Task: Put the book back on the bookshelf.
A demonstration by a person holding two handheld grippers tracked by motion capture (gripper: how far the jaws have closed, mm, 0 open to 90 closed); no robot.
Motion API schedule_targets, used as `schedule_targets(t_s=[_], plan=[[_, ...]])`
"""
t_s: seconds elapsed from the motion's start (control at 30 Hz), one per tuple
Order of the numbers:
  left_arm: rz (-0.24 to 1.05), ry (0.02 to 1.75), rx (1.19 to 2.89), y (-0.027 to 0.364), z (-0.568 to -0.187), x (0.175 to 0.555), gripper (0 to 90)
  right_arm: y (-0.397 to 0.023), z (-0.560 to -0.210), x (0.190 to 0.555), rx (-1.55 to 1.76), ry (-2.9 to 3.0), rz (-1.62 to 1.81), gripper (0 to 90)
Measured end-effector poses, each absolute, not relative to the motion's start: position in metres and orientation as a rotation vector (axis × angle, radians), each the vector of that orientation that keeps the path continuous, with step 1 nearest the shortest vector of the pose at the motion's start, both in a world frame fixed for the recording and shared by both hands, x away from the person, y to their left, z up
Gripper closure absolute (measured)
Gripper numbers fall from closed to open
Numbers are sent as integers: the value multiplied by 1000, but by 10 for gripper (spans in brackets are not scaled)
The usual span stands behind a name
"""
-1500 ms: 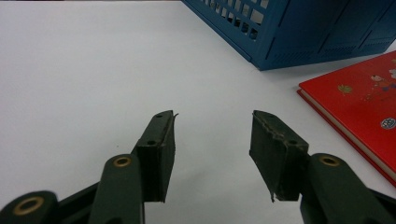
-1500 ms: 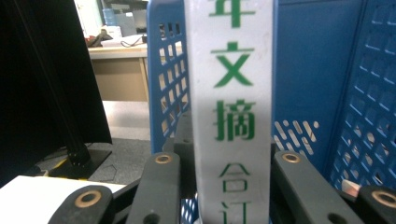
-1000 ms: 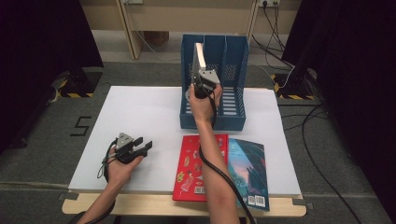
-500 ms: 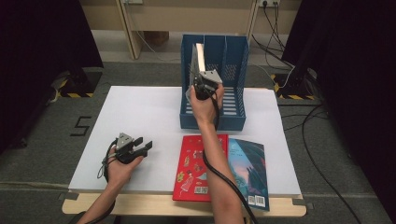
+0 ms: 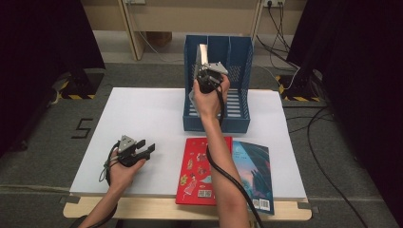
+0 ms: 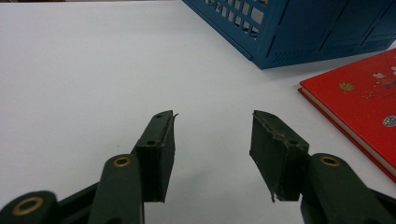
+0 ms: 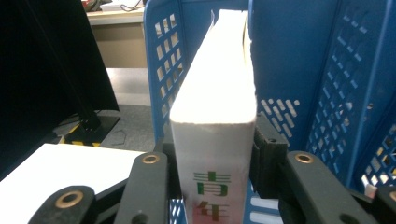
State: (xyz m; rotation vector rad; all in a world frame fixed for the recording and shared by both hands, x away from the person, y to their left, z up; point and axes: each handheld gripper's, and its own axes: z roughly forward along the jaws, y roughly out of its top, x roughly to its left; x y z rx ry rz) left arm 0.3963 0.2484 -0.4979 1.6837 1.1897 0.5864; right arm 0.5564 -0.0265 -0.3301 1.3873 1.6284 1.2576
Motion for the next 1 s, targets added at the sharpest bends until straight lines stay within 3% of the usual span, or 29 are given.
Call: schedule_targets(t_s=[1.0], plan=[[590,1185,1695,248,-498,396,496,-20,-320,575,1512,1645,1196,651]])
